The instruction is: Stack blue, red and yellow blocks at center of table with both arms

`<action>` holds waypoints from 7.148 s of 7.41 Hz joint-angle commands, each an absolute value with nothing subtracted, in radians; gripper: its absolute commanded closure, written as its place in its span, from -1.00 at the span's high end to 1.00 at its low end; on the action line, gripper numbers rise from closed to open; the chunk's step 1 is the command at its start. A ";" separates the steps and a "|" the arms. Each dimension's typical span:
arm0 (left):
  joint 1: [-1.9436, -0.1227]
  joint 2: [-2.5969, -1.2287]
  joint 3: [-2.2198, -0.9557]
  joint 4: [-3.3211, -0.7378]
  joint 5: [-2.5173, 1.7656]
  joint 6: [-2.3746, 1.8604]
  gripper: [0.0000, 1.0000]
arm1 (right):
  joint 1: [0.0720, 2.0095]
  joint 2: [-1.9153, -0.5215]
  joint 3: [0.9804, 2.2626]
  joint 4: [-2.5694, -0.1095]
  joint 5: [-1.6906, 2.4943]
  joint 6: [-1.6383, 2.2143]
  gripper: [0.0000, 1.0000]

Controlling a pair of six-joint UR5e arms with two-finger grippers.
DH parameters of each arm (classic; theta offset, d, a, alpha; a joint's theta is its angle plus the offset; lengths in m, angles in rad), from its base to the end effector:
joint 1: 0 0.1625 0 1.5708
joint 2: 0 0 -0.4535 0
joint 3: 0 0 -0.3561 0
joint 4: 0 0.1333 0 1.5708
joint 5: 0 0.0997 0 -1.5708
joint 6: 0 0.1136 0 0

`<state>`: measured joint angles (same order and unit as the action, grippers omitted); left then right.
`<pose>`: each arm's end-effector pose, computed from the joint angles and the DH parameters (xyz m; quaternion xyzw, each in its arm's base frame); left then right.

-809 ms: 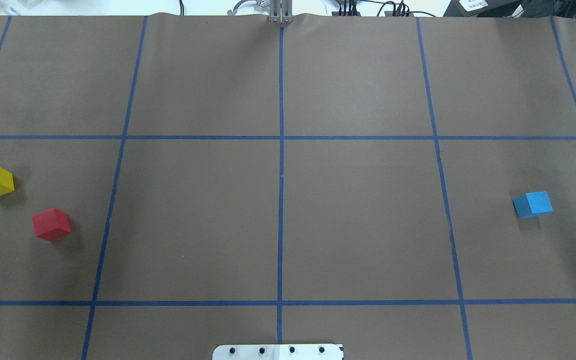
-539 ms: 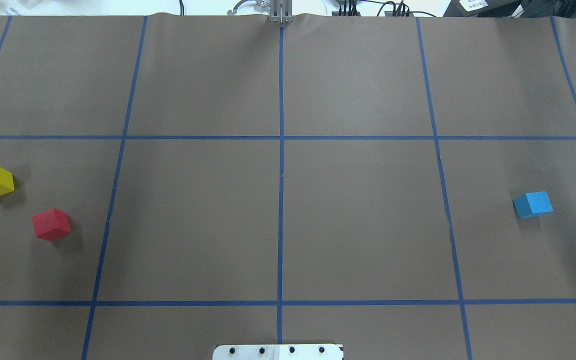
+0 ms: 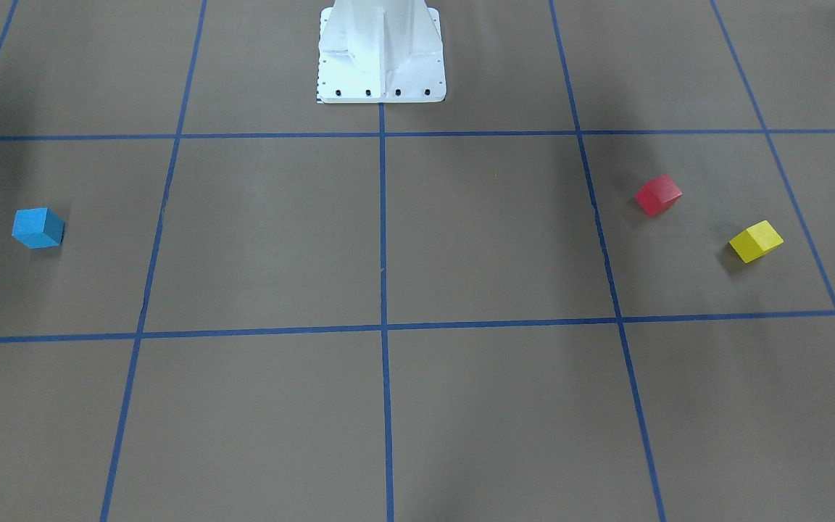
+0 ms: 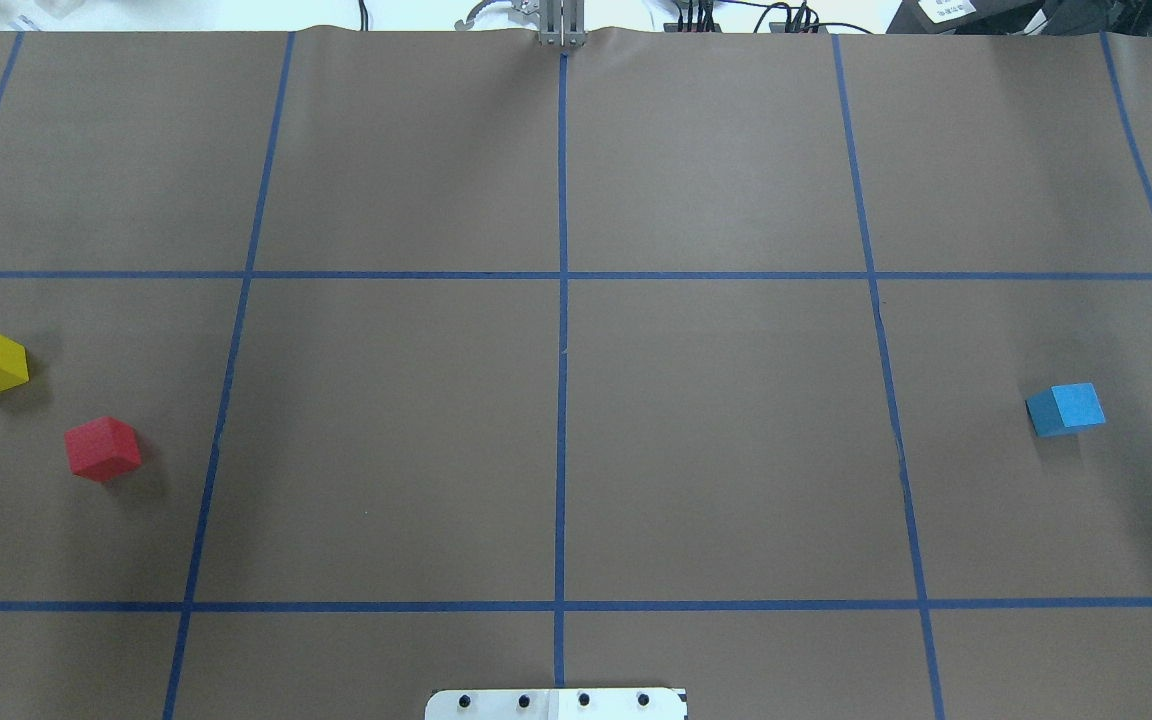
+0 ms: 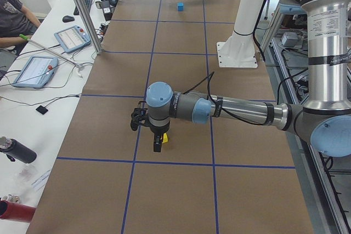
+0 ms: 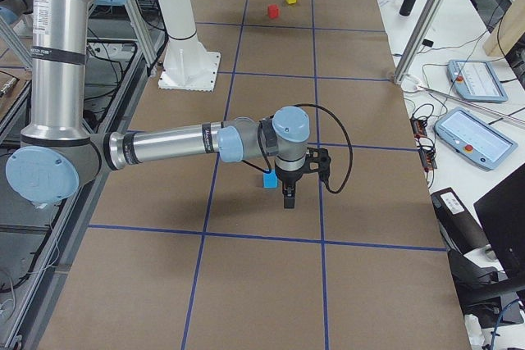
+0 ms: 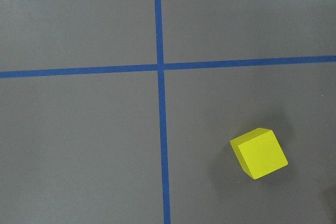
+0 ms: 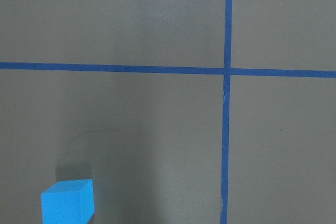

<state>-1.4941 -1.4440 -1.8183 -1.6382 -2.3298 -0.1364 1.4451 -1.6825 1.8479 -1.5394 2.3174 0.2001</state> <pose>-0.0236 -0.4125 0.6318 0.0475 0.3760 0.0072 0.9254 0.0037 -0.4185 0.6168 0.0314 -0.3730 -0.0013 0.9273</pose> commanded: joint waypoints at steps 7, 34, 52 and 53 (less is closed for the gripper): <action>-1.494 -1.436 -1.825 -1.640 -2.330 -0.135 1.00 | 1.274 -1.717 1.839 -1.372 2.385 0.239 1.00; -1.490 -1.437 -1.838 -1.640 -2.330 -0.164 1.00 | 0.708 -1.014 1.728 -1.642 2.103 0.946 -1.00; -1.486 -1.447 -1.832 -1.641 -2.330 -0.164 1.00 | 0.528 -0.681 1.328 -1.470 1.937 1.258 -1.00; -1.486 -1.447 -1.832 -1.641 -2.330 -0.163 1.00 | 0.528 -0.683 1.328 -1.470 1.936 1.252 -1.00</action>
<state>-1.4864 -1.4465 -1.8322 -1.6414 -2.3301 -0.1638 0.5287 -0.6816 1.3285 -1.4696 1.9382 1.2581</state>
